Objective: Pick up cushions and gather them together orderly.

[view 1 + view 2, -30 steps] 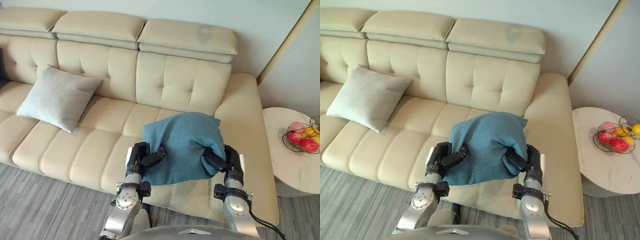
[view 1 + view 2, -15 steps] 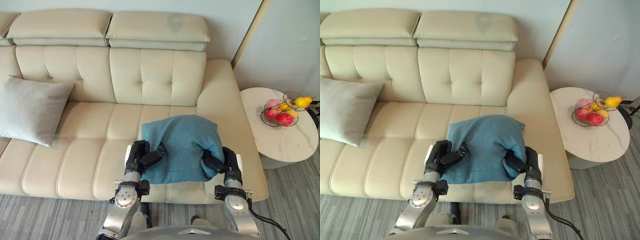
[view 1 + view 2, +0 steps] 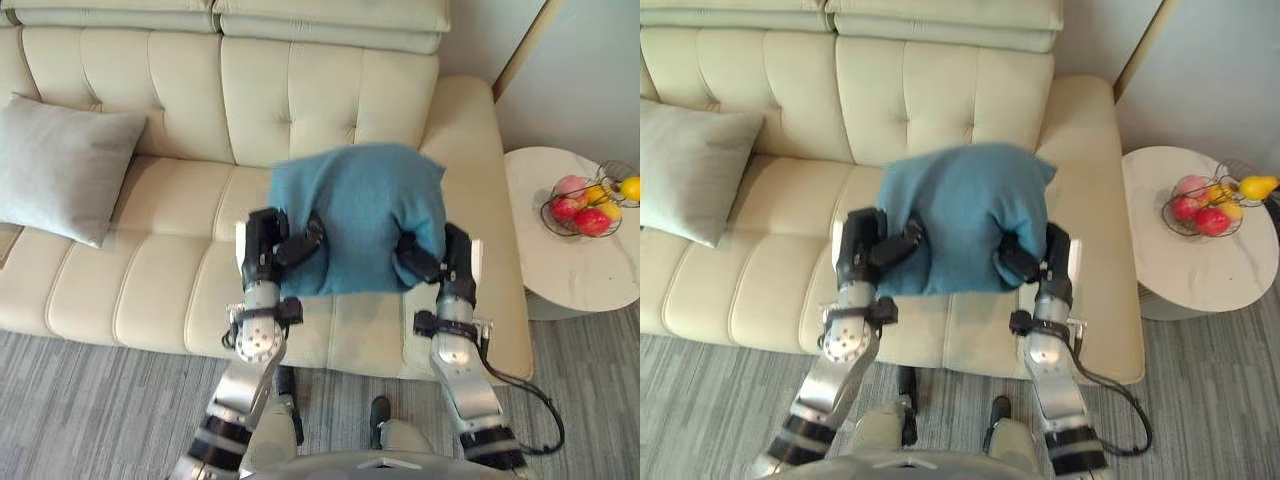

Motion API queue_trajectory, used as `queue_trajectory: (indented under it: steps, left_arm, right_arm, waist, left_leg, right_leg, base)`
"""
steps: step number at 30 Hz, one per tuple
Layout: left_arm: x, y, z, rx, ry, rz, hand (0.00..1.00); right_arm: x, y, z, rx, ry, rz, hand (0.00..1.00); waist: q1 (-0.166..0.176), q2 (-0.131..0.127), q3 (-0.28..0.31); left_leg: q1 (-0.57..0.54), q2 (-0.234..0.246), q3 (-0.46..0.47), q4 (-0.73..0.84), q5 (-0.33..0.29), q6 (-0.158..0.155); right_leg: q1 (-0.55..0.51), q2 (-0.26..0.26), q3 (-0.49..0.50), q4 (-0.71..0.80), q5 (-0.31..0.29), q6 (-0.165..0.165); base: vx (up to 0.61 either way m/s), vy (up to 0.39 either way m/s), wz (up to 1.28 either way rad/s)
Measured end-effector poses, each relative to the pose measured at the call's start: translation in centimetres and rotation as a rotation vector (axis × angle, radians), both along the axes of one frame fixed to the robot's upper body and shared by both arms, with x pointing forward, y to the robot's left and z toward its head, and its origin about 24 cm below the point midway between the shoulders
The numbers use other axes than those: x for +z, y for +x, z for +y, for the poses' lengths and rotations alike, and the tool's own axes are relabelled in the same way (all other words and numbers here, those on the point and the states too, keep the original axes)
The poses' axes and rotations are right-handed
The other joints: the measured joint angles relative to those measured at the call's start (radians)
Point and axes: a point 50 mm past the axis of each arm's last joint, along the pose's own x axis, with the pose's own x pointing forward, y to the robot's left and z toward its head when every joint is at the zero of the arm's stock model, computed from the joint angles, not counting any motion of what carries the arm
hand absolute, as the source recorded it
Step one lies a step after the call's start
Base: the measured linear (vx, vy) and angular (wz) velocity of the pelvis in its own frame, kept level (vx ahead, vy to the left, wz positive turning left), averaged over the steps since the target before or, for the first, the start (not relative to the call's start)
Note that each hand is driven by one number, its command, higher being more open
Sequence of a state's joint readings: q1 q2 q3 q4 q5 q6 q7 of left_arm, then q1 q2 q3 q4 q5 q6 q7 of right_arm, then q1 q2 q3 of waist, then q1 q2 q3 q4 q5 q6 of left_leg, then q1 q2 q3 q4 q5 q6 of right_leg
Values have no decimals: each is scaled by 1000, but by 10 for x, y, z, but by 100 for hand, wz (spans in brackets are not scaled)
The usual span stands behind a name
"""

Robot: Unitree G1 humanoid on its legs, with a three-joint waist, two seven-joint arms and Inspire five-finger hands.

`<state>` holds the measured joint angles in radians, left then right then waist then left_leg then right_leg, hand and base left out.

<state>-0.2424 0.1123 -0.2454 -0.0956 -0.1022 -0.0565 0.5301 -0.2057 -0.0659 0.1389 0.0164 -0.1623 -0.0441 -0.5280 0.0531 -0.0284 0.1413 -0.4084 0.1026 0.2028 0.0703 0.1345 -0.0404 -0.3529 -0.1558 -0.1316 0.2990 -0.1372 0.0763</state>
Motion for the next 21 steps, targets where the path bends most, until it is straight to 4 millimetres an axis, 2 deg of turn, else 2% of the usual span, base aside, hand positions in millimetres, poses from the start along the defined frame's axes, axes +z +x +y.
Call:
queue_trajectory:
  steps: [1, 2, 3, 5, 6, 9, 10, 11, 13, 14, 17, 21]
  left_arm:
    - [11, 5, -1, 12, -4, -40, 0]
    - [32, 12, -2, 31, -11, -111, 0]
    - [39, 15, -3, 40, -11, -136, 0]
    - [69, 30, -3, 67, 28, -232, 0]
    - [80, 36, -3, 74, 48, -262, 100]
    - [119, 58, -5, 103, 102, -343, 100]
    - [123, 60, -5, 106, 108, -348, 100]
    - [137, 69, -5, 123, 133, -364, 100]
    - [153, 79, -5, 142, 156, -370, 100]
    - [170, 89, -6, 148, 160, -365, 100]
    - [183, 99, -10, 130, 170, -340, 100]
    - [168, 114, -14, 95, 181, -230, 100]
  right_arm:
    - [11, 6, 2, -4, 0, -42, 0]
    - [32, 17, 5, -9, -7, -113, 0]
    - [39, 21, 6, -12, -10, -139, 0]
    - [70, 40, 9, -32, -33, -230, 0]
    - [82, 47, 10, -41, -47, -257, 100]
    - [117, 67, 10, -71, -56, -322, 100]
    - [120, 69, 10, -75, -55, -324, 100]
    - [132, 78, 10, -94, -59, -333, 100]
    - [145, 89, 6, -120, -67, -322, 100]
    - [161, 102, 1, -147, -67, -285, 100]
    - [169, 114, -5, -143, -32, -212, 100]
    - [159, 124, -8, -113, 16, -105, 100]
  waist:
    - [2, 1, 4]
    - [3, 4, 19]
    - [3, 5, 25]
    - [2, 14, 47]
    - [3, 18, 49]
    - [3, 32, 89]
    - [2, 33, 94]
    - [2, 35, 122]
    - [1, 41, 151]
    - [2, 49, 176]
    - [-2, 57, 214]
    - [-6, 60, 265]
  left_leg:
    - [-19, 0, -1, 0, 6, -1]
    - [-41, 0, -2, 0, 17, 0]
    - [-49, 0, -2, 0, 20, -1]
    - [-81, 2, -8, 0, 35, 0]
    - [-101, 1, -10, 0, 42, 1]
    - [-144, 0, -21, -44, 90, -1]
    - [-147, -1, -22, -51, 96, -2]
    - [-160, -3, -23, -76, 118, -4]
    - [-177, -3, -25, -97, 140, -4]
    - [-212, 1, -30, -120, 164, -8]
    - [-243, 3, -40, -138, 179, -9]
    - [-271, 13, -54, -139, 180, -9]
  right_leg:
    - [-23, -1, 0, 12, -1, 0]
    - [-57, -2, 1, 34, -1, -1]
    - [-67, -3, 1, 41, -2, -1]
    - [-114, -11, 0, 78, -10, 3]
    - [-140, -12, 0, 92, -12, 3]
    - [-212, -13, -5, 120, -11, 2]
    - [-220, -13, -5, 124, -11, 2]
    - [-249, -11, -5, 135, -11, 2]
    - [-280, -9, -6, 144, -8, 1]
    - [-326, 0, -7, 149, 3, -2]
    - [-359, 5, -14, 145, 10, -4]
    - [-370, 9, -30, 136, 11, -4]
  base:
    - [-106, -16, 1]
    - [-88, -22, 2]
    - [-94, -35, 1]
    - [-115, -71, 7]
    - [-104, -78, 11]
    - [-68, -56, 8]
    - [-74, -79, 4]
    - [-56, -69, 1]
    - [-66, -121, 1]
    - [-44, -133, -1]
    - [22, -114, 4]
    - [64, -94, 8]
